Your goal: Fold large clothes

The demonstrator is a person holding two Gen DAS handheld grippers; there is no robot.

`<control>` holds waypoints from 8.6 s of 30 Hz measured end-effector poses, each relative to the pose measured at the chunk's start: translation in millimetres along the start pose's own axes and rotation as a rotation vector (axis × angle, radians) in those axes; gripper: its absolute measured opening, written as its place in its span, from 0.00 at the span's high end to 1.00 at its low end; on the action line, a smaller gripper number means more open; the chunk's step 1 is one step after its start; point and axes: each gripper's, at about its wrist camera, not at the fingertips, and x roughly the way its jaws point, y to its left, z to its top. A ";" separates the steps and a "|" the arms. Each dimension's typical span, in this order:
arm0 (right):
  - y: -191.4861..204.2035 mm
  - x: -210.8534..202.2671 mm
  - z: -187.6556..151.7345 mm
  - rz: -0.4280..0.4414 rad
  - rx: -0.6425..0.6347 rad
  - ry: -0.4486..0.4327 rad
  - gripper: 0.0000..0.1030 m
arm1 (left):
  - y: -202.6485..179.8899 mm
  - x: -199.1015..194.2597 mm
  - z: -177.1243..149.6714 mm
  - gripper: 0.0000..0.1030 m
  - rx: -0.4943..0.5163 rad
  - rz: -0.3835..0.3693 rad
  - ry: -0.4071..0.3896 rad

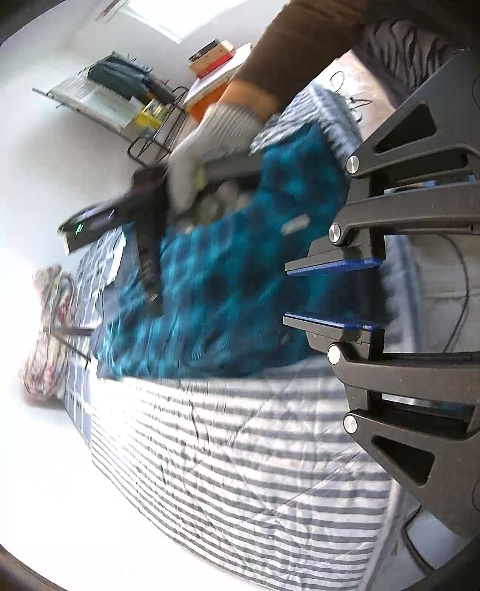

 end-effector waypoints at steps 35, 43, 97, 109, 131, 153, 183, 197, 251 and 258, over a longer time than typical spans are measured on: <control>-47.9 -239.5 -147.9 -0.289 0.237 -0.196 0.20 | -54.1 -49.6 84.7 0.30 0.156 -0.128 -0.055; -137.2 -307.0 -216.7 -0.504 0.512 -0.214 0.25 | -57.0 8.6 88.3 0.30 0.132 -0.155 -0.009; 9.5 -189.5 -170.8 -0.182 -0.038 0.044 0.99 | -43.3 23.6 79.0 0.31 0.068 -0.188 0.026; 5.2 -191.3 -180.0 -0.004 -0.001 0.064 0.69 | -51.0 47.8 59.6 0.31 -0.029 -0.258 0.109; -179.9 -175.4 -168.6 0.027 0.520 -0.056 0.66 | -90.5 123.5 32.5 0.31 -0.137 -0.312 0.272; -189.1 -187.9 -175.2 0.097 0.584 -0.059 0.49 | -100.2 126.3 34.2 1.00 -0.003 -0.207 0.228; -211.1 -195.6 -183.5 0.018 0.607 -0.066 0.65 | -199.6 75.7 -2.2 0.55 0.272 -0.281 0.196; -247.3 -143.9 -127.4 -0.068 0.579 -0.015 0.62 | -228.6 137.4 -31.6 1.00 0.341 -0.210 0.302; -245.6 -132.5 -85.2 -0.280 0.443 0.096 0.95 | -228.2 151.5 -44.5 0.60 0.296 -0.319 0.326; -233.4 -163.3 -85.9 -0.268 0.382 -0.047 0.88 | -211.8 97.9 -24.7 0.60 0.221 -0.371 0.226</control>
